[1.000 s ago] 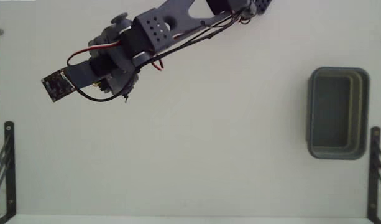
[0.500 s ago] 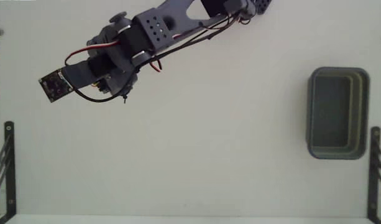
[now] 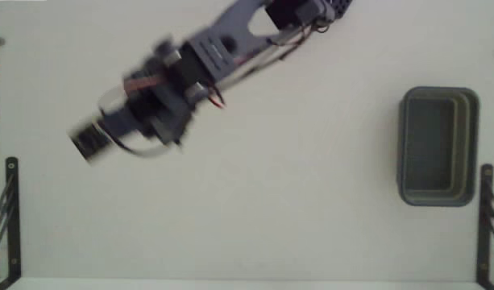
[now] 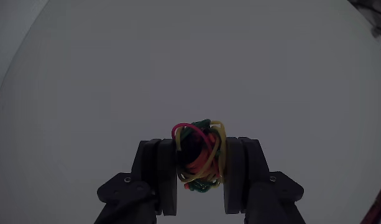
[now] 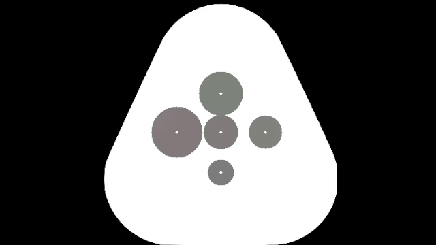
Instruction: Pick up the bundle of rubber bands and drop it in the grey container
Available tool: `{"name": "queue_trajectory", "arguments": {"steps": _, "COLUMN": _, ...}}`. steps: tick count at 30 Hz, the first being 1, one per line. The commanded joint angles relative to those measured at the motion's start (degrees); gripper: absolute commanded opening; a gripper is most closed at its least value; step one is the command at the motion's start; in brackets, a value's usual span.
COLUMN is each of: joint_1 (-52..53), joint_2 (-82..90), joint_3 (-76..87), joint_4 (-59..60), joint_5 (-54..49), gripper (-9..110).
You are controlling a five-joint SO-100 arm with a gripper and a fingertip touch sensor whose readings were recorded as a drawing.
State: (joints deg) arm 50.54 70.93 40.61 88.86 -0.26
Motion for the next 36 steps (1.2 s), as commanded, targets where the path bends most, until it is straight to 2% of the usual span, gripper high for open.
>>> {"name": "queue_trajectory", "arguments": {"steps": 1, "joint_1": -2.9, "joint_2": 4.4, "joint_3": 0.2, "joint_4": 0.0, "joint_5": 0.3, "gripper": 43}}
{"name": "queue_trajectory", "arguments": {"steps": 13, "joint_1": -18.5, "joint_2": 7.7, "joint_3": 4.8, "joint_4": -1.3, "joint_5": 0.3, "gripper": 43}}
{"name": "queue_trajectory", "arguments": {"steps": 36, "joint_1": -55.6, "joint_2": 15.4, "joint_3": 15.8, "joint_4": -4.4, "joint_5": 0.3, "gripper": 43}}
